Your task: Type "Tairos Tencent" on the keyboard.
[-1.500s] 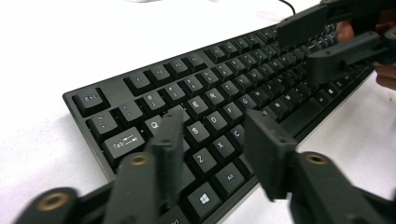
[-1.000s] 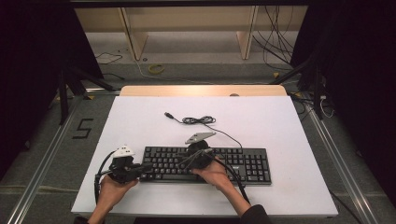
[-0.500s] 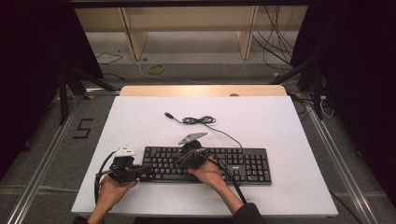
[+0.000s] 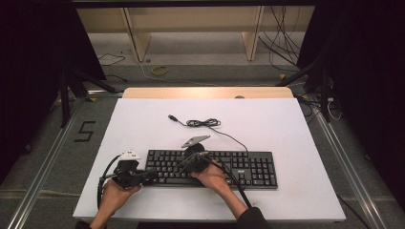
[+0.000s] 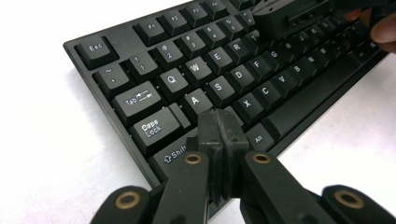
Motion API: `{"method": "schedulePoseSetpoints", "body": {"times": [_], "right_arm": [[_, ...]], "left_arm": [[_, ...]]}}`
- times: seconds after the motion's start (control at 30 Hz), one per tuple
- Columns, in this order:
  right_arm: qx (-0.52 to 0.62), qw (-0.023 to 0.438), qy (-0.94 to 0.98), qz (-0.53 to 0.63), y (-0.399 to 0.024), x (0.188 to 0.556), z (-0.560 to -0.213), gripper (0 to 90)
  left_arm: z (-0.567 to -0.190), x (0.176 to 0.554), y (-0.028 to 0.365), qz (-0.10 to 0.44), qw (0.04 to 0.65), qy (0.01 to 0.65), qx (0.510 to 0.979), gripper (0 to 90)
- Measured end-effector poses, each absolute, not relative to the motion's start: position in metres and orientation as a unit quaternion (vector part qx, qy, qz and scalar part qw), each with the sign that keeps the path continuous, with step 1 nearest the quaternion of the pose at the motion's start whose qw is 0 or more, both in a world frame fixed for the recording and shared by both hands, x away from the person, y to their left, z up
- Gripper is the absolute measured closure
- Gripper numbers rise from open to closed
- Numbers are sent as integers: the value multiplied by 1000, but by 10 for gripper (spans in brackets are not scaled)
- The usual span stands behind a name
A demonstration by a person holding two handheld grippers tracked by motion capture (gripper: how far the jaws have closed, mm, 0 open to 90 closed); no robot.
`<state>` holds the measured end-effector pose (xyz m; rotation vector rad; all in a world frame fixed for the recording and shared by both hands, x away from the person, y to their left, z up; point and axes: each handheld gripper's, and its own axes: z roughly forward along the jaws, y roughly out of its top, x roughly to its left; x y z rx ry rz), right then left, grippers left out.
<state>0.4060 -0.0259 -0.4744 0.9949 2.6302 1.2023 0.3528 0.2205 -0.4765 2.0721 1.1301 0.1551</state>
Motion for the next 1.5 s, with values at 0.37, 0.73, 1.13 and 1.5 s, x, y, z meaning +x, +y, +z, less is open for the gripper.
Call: {"method": "schedulePoseSetpoints", "body": {"times": [0.37, 0.73, 1.13, 1.5], "right_arm": [[325, 43, 864, 381, -23, 408, -479, 900], [340, 38, 851, 397, -31, 407, -472, 885], [332, 31, 837, 434, -44, 401, -459, 740], [328, 20, 832, 446, -57, 392, -452, 589]], "left_arm": [[-479, 355, 220, 54, 367, 452, 811, 895], [-471, 353, 223, 60, 405, 444, 797, 857], [-466, 352, 223, 58, 440, 432, 785, 667], [-464, 355, 220, 56, 453, 432, 778, 454]]}}
